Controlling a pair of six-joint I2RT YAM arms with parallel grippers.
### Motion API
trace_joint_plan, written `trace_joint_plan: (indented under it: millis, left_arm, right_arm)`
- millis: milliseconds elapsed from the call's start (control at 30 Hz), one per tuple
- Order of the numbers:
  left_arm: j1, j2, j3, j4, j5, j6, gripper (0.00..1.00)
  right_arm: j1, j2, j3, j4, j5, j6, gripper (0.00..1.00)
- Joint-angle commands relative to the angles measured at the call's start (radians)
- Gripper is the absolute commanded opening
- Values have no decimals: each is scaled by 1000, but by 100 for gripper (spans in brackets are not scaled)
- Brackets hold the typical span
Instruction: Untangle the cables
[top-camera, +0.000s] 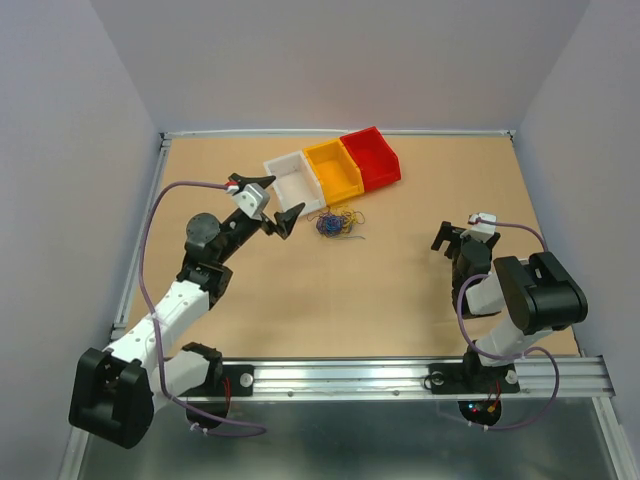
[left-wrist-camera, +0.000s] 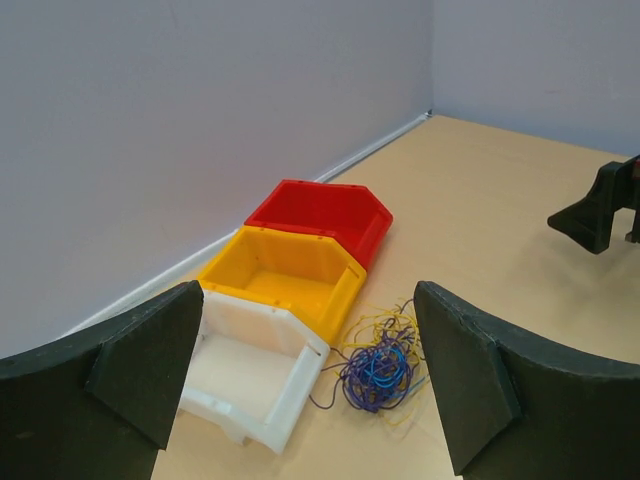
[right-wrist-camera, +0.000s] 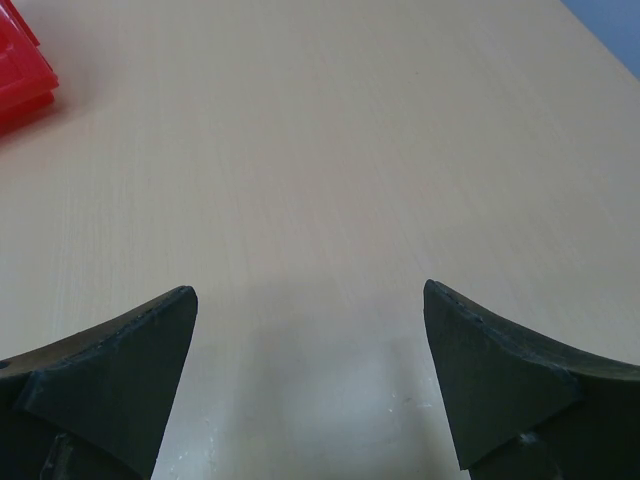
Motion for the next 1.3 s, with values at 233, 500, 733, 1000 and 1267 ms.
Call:
trace_joint_plan:
  millis: [233,500,733,1000,1267]
  left_arm:
    - [-79,366,310,-296,-15,58,99]
    - [-123,716,570,-491,-107,93,97]
    - [-177,881,683,-594,-157,136,89]
    - [-182,898,708,-660,-101,172,46]
    - [-183,818,658,-663,29,185,0]
  right_arm:
    - [-2,2,-8,134,-1,0,100]
    - [-2,2,-8,136,1,2,100]
    - [-2,2,-8,136,1,2,100]
    - [-7,2,-6,130,-5,5,100]
    - [-5,2,-6,131,-5,5,100]
